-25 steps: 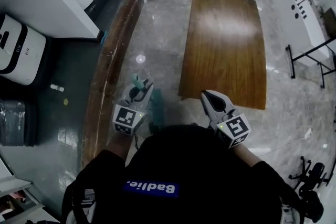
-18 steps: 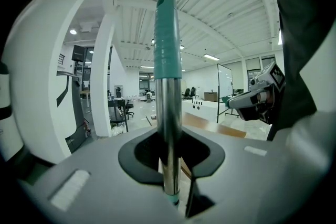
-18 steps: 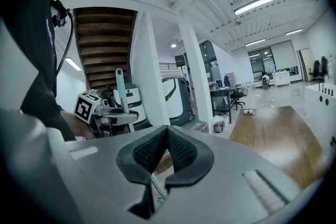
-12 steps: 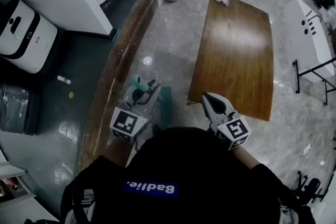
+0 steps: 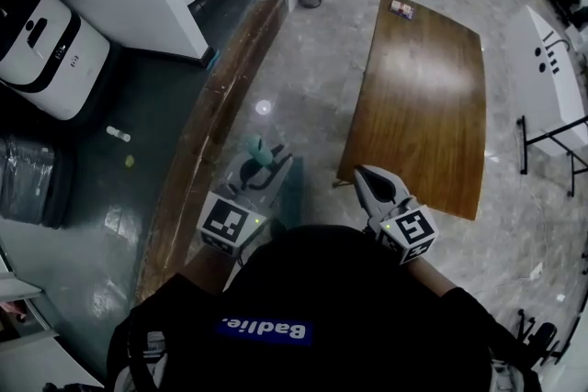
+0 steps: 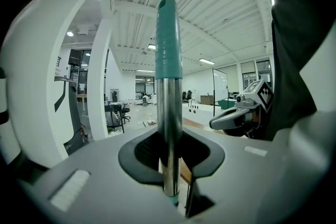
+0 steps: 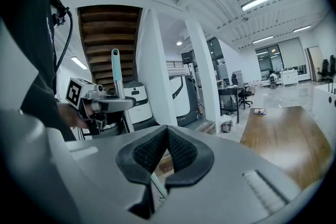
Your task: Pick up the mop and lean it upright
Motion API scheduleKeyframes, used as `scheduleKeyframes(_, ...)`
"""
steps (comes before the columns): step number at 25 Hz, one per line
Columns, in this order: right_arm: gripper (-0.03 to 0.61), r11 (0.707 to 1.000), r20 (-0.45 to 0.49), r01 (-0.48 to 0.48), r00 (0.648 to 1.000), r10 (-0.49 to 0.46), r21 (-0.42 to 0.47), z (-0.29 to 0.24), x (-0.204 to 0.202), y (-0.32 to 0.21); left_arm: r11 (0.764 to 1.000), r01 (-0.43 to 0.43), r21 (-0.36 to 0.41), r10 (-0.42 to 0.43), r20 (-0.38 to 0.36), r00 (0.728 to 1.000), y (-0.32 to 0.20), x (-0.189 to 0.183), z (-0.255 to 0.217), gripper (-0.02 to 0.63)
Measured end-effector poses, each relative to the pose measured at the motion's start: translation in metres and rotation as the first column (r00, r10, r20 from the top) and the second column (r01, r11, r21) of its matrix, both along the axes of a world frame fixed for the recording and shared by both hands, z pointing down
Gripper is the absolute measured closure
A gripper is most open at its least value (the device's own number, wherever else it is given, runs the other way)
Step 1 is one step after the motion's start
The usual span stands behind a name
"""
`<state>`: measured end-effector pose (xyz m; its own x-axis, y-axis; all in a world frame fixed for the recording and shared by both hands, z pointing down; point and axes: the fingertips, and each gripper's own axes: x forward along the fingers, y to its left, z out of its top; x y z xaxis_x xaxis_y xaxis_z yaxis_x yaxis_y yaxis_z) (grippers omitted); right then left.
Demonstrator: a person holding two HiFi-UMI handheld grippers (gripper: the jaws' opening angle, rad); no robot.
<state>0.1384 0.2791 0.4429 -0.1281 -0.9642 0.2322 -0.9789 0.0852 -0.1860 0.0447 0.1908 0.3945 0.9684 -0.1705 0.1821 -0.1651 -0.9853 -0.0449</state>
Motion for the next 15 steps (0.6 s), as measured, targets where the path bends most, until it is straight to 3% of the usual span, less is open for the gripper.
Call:
scheduleKeyframes(6, 0.572, 0.999, 0.012, 0.037, 0.999, -0.036, -0.009, 0.002, -0.01, -0.011, 1.0, 0.021, -0.004, -0.021, 0.017, 1.0, -0.004, -0.015, 0.008, 0.522)
scheduleKeyframes(15, 0.574, 0.99, 0.017, 0.141, 0.99, -0.14, -0.027, 0.005, -0.052, -0.053, 0.996, 0.091, -0.02, -0.092, -0.034, 0.995, -0.027, -0.058, -0.015, 0.522)
